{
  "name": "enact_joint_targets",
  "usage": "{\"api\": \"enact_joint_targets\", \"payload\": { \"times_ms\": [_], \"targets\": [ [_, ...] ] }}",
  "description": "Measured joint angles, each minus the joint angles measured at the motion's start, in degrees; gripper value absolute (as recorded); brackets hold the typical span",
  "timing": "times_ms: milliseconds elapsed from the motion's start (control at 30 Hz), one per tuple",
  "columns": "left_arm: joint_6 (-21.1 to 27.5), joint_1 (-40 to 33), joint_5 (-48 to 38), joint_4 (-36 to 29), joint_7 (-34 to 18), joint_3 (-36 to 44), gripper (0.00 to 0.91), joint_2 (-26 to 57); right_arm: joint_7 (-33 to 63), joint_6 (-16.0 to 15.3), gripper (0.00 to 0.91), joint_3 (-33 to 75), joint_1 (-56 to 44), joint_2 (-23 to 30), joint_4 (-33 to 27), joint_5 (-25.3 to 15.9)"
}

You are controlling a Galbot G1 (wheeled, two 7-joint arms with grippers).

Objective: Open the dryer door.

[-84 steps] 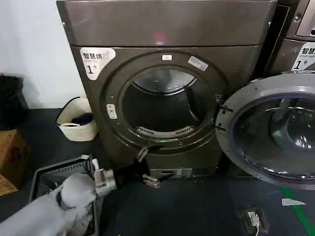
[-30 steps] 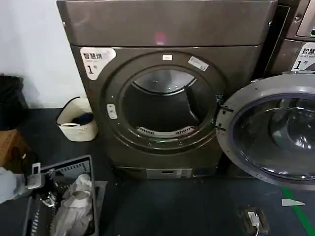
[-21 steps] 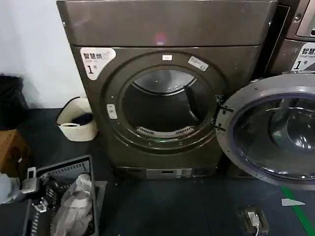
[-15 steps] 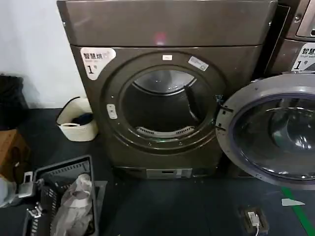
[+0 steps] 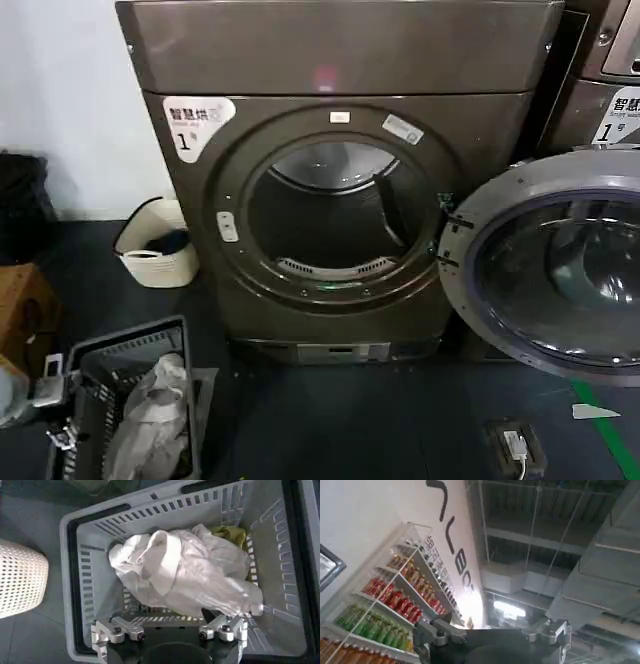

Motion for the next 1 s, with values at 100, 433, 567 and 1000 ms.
{"api": "enact_joint_targets", "payload": {
  "times_ms": [100, 433, 567, 1000],
  "targets": [
    [-0.17, -0.01, -0.09, 0.36, -0.02, 0.04, 0.907, 0.05, 0.00, 0.05, 0.907, 0.01, 0.00, 0.00, -0.03, 0.00],
    [-1.32, -0.02, -0.28, 0.29, -0.08, 0.28, 0.907, 0.74, -0.01, 0.05, 0.907, 0.01, 0.05, 0.06, 0.06, 0.00],
    [-1.49, -0.08, -0.29, 0.06, 0.00, 0.30, 0.907, 1.29, -0.01, 0.06, 0.907, -0.08, 0.14, 0.13, 0.06, -0.03],
    [-1.40, -0.23, -0.41, -0.74, 0.35, 0.22, 0.907, 2.09, -0.05, 0.17, 0.907, -1.04, 1.06, 0.29, 0.19, -0.58]
  ]
}}
